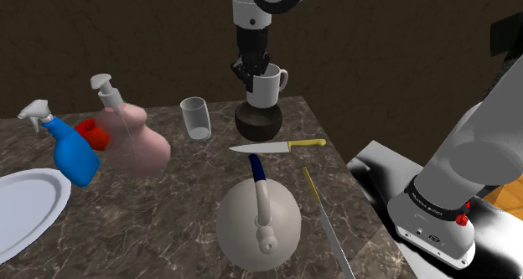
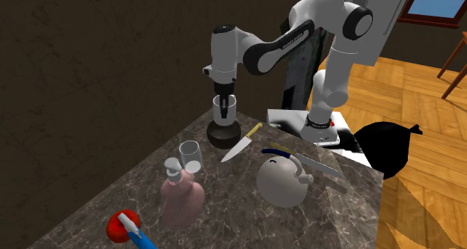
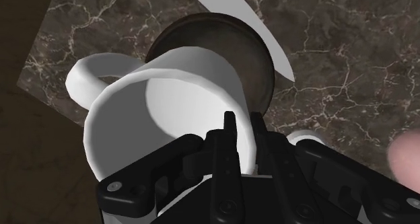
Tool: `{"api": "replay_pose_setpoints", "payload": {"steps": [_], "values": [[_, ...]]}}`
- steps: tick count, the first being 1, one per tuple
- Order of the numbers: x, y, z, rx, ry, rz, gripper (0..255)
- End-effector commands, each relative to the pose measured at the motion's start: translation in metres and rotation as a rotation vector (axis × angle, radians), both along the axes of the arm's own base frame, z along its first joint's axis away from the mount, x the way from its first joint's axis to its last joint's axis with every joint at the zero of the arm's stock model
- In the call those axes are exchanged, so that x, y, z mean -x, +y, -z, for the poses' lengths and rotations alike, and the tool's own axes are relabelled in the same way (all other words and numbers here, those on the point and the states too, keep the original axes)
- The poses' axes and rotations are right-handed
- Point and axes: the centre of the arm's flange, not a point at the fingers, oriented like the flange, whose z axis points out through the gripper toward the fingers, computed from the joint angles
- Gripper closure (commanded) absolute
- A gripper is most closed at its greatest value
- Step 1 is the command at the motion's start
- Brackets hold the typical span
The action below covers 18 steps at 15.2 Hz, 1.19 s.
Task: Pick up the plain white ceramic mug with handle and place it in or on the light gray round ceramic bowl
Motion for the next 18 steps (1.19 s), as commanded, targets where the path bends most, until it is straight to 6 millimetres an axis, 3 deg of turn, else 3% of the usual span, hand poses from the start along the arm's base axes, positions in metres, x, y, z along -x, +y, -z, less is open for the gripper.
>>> {"api": "replay_pose_setpoints", "payload": {"steps": [1,6,14,15,18], "values": [[0.0,0.001,0.011,0.0,-0.001,0.0,255],[0.0,0.001,0.041,0.0,-0.001,0.0,255],[0.0,0.001,0.041,0.0,-0.001,0.0,255],[0.0,0.001,0.041,0.0,-0.001,0.0,0],[0.0,0.001,0.041,0.0,-0.001,0.0,0]]}}
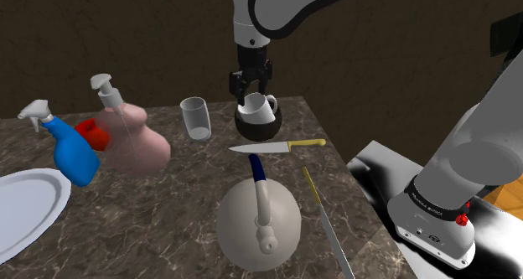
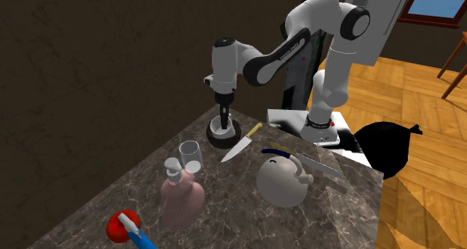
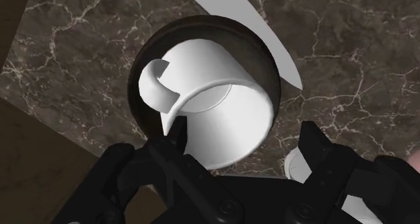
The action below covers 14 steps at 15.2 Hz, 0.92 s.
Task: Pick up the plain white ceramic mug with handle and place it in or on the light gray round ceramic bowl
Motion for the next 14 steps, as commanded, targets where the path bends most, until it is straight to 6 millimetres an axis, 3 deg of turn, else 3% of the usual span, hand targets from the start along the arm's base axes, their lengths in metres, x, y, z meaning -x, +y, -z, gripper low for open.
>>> {"api": "replay_pose_setpoints", "payload": {"steps": [1,2,6,14], "values": [[0.0,0.0,0.0,0.0,0.0,0.0,0],[0.0,0.0,0.0,0.0,0.0,0.0,0],[0.002,0.0,-0.05,0.0,0.0,0.0,0],[0.002,0.0,-0.05,0.0,0.0,0.0,0]]}}
